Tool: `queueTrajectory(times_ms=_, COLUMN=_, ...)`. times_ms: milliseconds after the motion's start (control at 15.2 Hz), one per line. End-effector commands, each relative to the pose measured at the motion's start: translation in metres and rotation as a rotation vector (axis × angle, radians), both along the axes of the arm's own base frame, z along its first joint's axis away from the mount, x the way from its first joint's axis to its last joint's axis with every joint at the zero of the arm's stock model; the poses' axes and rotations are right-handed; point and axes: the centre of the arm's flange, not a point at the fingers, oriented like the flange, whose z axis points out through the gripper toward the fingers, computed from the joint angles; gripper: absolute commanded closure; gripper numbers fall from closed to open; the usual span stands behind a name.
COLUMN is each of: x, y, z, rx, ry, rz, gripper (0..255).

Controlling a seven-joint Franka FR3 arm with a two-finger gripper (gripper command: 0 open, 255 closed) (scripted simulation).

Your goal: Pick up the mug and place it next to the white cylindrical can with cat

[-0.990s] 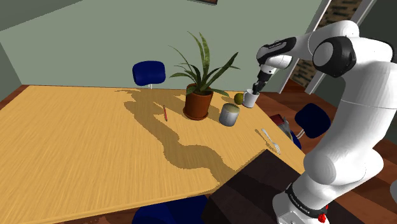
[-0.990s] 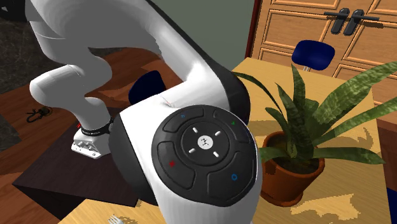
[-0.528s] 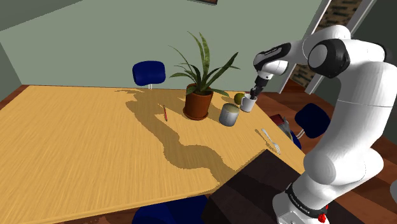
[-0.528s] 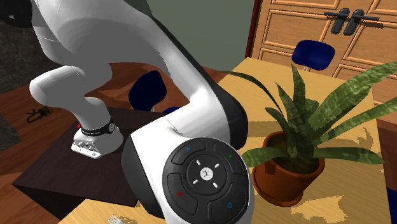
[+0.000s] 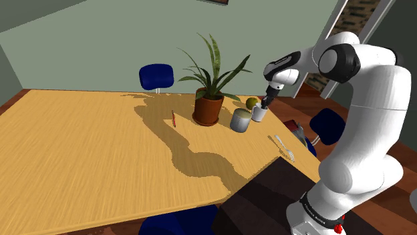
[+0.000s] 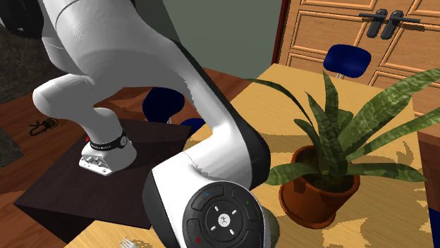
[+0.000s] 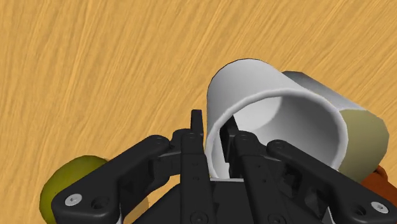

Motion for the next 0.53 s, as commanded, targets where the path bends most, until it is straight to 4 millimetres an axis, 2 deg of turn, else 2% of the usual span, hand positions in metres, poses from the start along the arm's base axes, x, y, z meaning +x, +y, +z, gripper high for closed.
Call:
queueTrajectory(times_ms=0, x=0.001, y=0.003, z=-0.014, rx=0.005, ry=0.005, rz=0.004, gripper=255)
queueTrajectory(times_ms=462, x=0.001, y=0.003, z=-0.051, rx=0.005, ry=0.005, rz=0.004, gripper=255)
